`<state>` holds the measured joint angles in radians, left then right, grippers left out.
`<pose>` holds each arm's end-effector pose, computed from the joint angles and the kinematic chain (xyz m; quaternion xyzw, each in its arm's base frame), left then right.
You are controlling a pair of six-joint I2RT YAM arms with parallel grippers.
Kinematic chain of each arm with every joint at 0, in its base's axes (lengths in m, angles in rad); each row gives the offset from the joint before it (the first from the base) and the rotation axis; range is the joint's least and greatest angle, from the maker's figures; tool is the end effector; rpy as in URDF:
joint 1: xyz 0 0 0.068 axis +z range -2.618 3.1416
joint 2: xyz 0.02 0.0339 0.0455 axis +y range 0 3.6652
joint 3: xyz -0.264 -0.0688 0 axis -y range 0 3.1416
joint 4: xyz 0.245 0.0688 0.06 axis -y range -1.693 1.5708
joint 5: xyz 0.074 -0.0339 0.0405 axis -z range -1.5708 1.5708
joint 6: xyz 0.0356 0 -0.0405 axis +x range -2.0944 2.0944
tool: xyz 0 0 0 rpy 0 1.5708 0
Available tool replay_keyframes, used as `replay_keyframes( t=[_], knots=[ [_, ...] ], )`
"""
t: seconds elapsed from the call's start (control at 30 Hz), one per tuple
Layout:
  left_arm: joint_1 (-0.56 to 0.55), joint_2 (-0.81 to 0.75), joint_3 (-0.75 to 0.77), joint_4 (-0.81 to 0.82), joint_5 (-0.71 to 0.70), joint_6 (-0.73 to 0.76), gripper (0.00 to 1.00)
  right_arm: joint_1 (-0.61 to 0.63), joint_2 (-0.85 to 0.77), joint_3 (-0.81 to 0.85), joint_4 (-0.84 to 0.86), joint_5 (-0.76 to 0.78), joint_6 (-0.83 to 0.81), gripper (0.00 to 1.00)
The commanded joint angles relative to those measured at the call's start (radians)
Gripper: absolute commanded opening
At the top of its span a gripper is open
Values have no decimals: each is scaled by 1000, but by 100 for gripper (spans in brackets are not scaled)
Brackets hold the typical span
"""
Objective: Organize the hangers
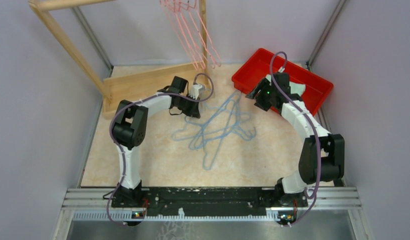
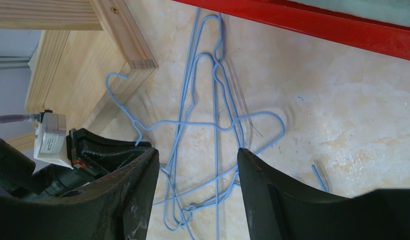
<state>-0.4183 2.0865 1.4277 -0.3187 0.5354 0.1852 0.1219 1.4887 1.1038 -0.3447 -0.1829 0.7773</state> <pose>0.3939 -0.1950 0.1539 0.3479 0.8576 -0.2840 0.2506 0.3260 0.0465 0.2676 0.2573 0.8727 0.2518 0.3300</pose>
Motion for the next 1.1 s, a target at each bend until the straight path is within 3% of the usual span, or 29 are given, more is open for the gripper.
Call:
replay_keyframes(
  t=[0.0,0.17,0.57,0.73,1.07],
  knots=[
    [-2,-95,35,-114,-55,41,0,-11,-6,6,32,-11,-17,59],
    [2,-262,31,-220,-204,64,0,-13,-12,-11,40,-17,-16,59],
    [110,-584,19,-382,-748,-12,0,-13,-54,-66,67,-50,4,59],
    [152,-733,-59,-335,-753,12,0,-12,-69,-88,79,-55,10,59],
    [153,-760,-147,-297,-640,-32,0,-13,-118,-115,79,-64,16,57]
  ],
)
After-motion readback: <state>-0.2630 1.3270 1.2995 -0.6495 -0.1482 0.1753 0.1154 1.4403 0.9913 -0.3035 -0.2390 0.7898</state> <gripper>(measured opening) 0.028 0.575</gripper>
